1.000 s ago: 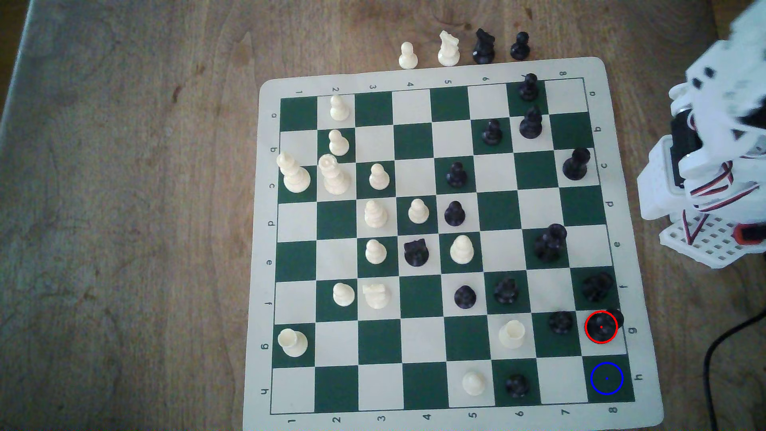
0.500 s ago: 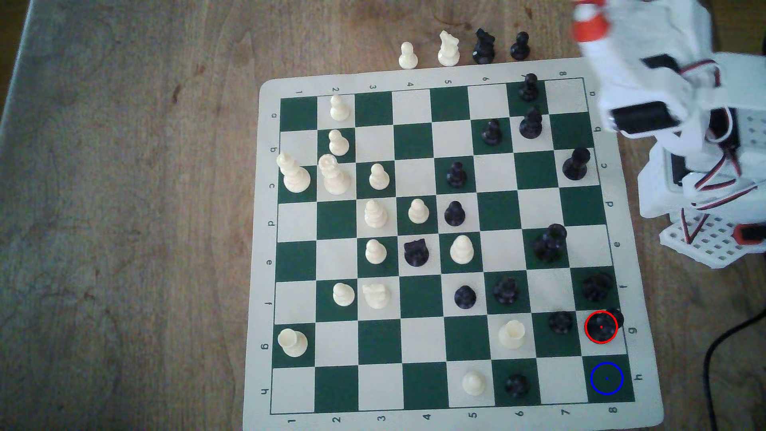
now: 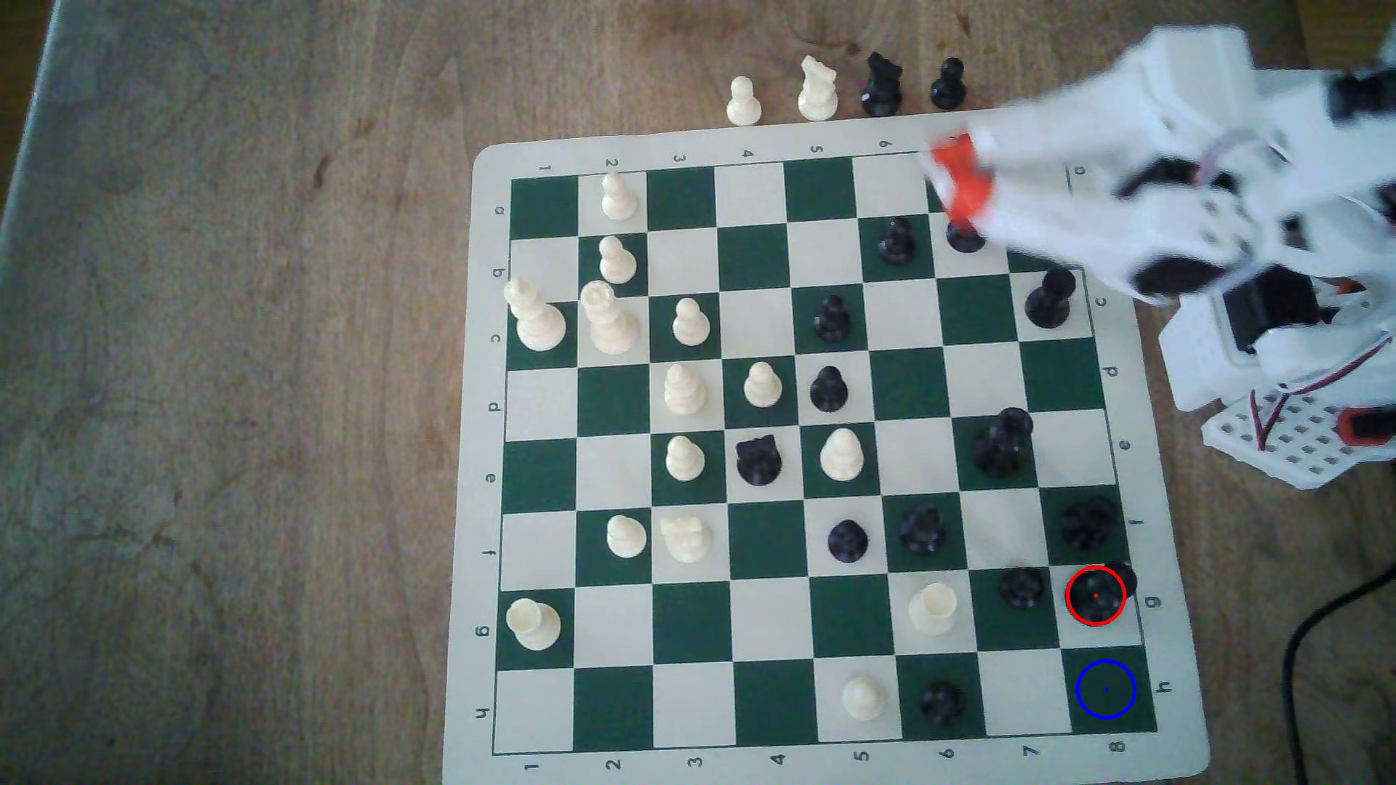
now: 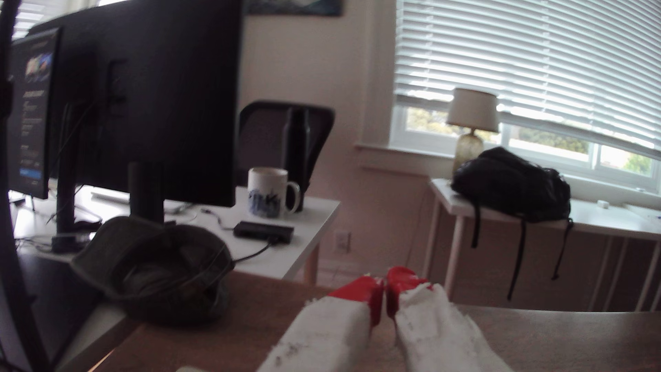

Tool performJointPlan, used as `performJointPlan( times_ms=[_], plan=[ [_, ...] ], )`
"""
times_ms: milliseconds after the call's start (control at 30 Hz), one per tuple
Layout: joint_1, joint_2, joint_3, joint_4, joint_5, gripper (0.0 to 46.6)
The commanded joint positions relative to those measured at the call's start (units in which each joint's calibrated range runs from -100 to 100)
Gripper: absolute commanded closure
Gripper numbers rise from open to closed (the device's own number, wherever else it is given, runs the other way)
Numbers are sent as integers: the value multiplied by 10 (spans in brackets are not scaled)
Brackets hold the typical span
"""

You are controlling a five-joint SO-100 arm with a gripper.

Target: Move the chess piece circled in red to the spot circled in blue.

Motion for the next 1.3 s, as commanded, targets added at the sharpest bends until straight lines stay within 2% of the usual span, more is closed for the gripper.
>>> performJointPlan(
  times_ms=[0, 33, 100, 167, 233, 333, 400, 500, 700, 867, 967, 1067, 1133, 1267],
  plan=[
    [-48, 42, -113, 125, 7, 464],
    [-53, 56, -128, 152, 5, 464],
    [-64, 91, -159, 204, -14, 464],
    [-71, 114, -177, 243, -15, 464],
    [-82, 141, -193, 289, -32, 445],
    [-82, 179, -212, 327, -45, 430],
    [-101, 189, -219, 364, -51, 429],
    [-153, 203, -237, 447, -58, 425],
    [-200, 232, -249, 500, -57, 338],
    [-253, 274, -236, 515, -63, 321],
    [-286, 308, -225, 517, -76, 310],
    [-296, 335, -217, 510, -80, 314],
    [-303, 359, -201, 498, -82, 337],
    [-315, 378, -169, 468, -90, 339]
  ],
)
